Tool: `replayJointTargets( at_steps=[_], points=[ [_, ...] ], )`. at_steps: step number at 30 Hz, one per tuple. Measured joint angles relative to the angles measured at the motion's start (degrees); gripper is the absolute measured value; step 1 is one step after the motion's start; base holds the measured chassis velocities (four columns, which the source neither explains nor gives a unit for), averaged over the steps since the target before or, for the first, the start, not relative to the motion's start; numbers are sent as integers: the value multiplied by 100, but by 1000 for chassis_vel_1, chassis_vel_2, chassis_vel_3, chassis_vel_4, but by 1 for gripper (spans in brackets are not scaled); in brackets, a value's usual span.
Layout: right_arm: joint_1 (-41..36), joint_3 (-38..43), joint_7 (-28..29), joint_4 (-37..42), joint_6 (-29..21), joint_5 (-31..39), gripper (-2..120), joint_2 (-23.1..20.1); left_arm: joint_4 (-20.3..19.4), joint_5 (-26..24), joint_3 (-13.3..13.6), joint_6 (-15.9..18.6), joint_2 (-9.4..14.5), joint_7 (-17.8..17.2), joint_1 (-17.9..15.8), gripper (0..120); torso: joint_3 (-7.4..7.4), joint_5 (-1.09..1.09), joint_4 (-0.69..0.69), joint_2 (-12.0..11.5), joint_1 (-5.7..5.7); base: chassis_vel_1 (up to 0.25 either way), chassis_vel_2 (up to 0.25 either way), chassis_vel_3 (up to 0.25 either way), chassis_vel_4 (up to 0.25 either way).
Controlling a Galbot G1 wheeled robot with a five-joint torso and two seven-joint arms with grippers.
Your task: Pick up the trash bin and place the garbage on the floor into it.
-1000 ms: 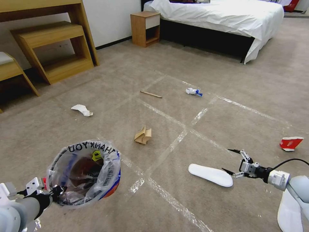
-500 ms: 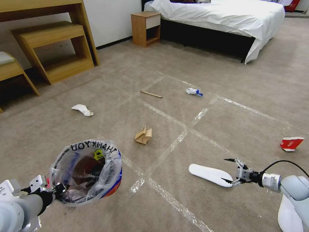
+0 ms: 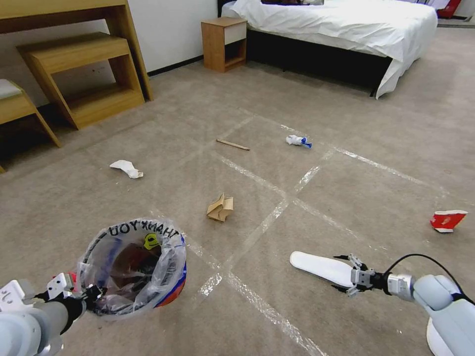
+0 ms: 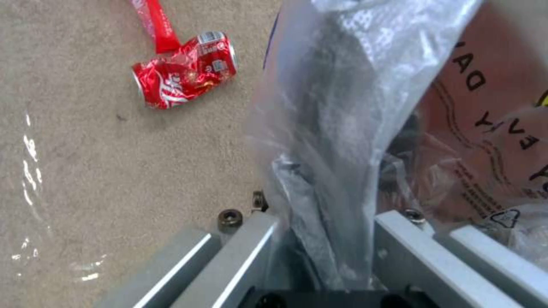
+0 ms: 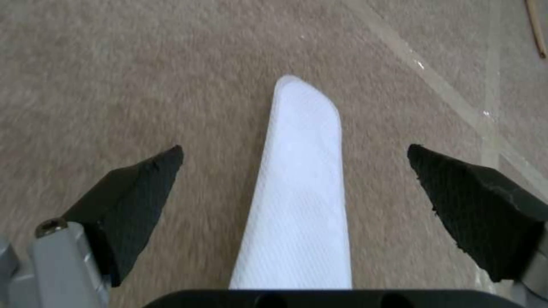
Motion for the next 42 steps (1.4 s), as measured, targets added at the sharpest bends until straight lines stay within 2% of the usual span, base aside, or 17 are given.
replayJointTargets(
  at_steps=[22,33,42],
  points=[
    [716,-453,779,-968,72,-692,100,816,17,35,-32,3,-35,24,51,0,0,1,0,0,0,0,0,0,0],
    [1059,-402,988,-1302,107,-847,100,800,37,60,1,2,-42,41,15,0,0,-1,1,0,0,0,0,0,0],
    [1021,-413,751,-1617,186,-800,100,853,73,133,36,0,-51,67,5,0,0,1,0,0,0,0,0,0,0]
  ],
)
